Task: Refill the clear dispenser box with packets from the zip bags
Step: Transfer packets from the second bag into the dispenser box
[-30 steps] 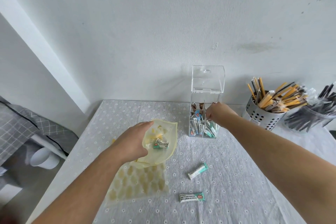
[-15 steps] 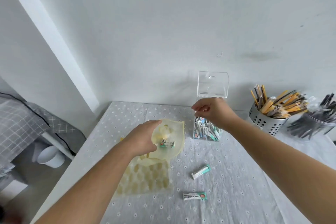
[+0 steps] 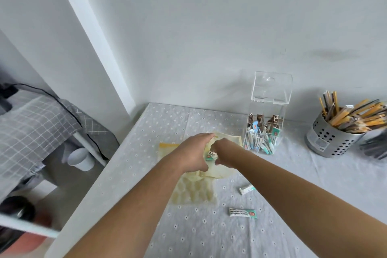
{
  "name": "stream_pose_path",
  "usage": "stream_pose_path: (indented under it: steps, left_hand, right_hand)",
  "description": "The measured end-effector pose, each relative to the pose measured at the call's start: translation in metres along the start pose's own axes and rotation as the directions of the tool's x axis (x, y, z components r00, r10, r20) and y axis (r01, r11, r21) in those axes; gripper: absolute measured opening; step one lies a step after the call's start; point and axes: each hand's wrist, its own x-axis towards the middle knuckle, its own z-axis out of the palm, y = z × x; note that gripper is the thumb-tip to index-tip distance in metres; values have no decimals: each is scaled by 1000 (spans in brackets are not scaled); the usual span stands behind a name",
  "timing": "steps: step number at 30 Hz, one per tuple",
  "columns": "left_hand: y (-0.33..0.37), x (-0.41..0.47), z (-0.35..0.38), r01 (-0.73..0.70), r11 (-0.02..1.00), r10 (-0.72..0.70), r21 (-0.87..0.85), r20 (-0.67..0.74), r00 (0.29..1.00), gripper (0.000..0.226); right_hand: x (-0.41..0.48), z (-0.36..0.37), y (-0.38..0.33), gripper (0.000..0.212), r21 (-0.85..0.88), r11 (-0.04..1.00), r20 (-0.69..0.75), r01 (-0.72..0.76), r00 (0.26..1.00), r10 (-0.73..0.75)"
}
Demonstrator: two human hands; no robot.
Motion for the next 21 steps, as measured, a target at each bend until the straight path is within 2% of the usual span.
stream_pose_path:
  steps: [5, 8, 11, 16, 21]
  left_hand:
    - [-2, 3, 0, -19, 1000, 19, -5, 4, 1000, 92]
    - [-5, 8, 2, -36, 999, 36, -7, 9, 999, 92]
    - [-9, 14, 3, -46, 999, 46, -6, 12, 999, 92]
    - [-13, 26, 11, -75, 997, 74, 26, 39, 996, 97]
    - [-11, 32, 12, -58, 998, 57, 13, 53, 997, 96]
  right_hand:
    - [29, 11, 2, 43, 3, 991, 102, -137, 985, 136]
    - [40, 22, 7, 30, 35, 978, 151, -207, 968, 200]
    - [46, 32, 11, 25, 60, 967, 104, -247, 965, 240]
    - [54, 44, 17, 27, 168, 927, 39, -335, 942, 333]
    - [57, 52, 19, 33, 220, 910, 24, -352, 934, 355]
